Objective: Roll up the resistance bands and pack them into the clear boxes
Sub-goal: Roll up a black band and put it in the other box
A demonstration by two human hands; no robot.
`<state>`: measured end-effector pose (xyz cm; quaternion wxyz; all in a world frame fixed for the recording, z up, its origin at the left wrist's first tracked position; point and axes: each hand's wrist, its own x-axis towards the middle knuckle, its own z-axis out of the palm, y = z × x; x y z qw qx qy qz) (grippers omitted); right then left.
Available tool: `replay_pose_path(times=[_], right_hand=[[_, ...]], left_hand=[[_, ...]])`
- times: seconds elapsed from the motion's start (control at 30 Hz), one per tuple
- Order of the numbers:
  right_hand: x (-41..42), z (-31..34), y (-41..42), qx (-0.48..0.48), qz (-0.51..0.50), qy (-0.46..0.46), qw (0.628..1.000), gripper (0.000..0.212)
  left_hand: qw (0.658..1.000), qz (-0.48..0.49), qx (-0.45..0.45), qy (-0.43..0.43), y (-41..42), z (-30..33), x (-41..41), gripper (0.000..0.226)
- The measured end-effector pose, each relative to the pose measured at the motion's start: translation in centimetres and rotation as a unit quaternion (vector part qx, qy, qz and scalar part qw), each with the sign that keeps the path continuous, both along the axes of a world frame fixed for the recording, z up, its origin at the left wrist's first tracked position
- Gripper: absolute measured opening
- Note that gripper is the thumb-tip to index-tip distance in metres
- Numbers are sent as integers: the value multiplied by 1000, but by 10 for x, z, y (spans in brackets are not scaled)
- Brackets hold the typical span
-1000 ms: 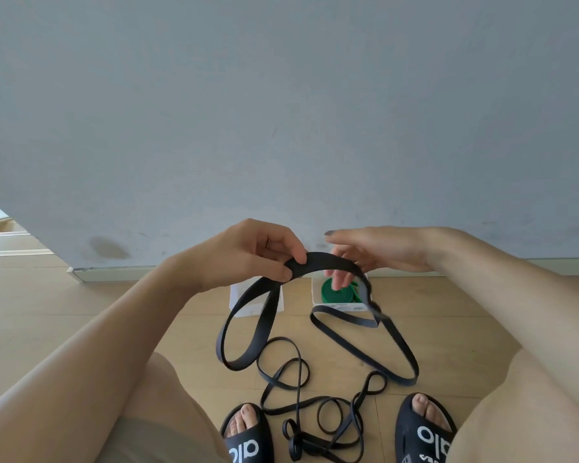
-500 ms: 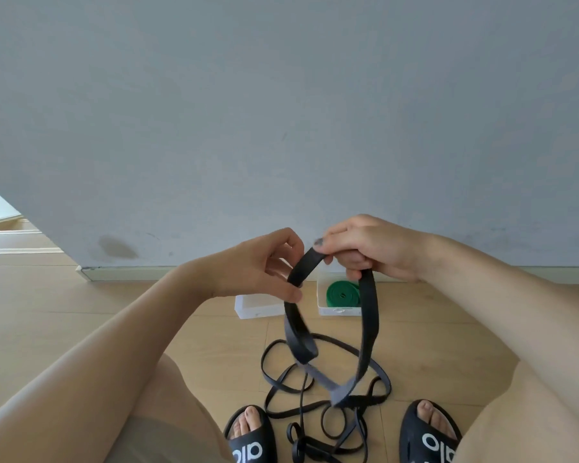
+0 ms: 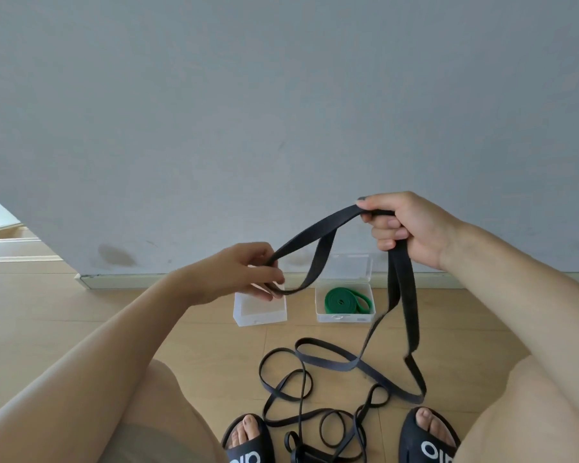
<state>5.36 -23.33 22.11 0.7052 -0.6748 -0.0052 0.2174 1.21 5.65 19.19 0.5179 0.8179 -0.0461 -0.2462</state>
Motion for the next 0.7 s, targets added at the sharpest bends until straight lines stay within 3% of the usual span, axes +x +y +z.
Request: replay_pose_path(times=[0.13,0.23,0.3,0.43,0.6,0.7], right_hand=[[2,-3,-6,-11,-28,6,1000,31],[3,-4,-6,-10,-39,5,999,32],[4,-5,-6,-13,-38,5,999,32],[6,-8,-4,-30,-37,8,999,31],[14,-17,-5,-76,-24,19,997,28],[16,-21,-10,-118,60,18,991,27]], left_hand=[[999,39,10,-26,18,-1,3,24],[995,59,47,-67,26,-4,6,17],[992,86,21,-84,29,-5,10,11],[978,148,-141,-51,27,-3,12,16],[937,121,-326,24,23,11,7,24],[903,167,-393,47,22,15,8,26]])
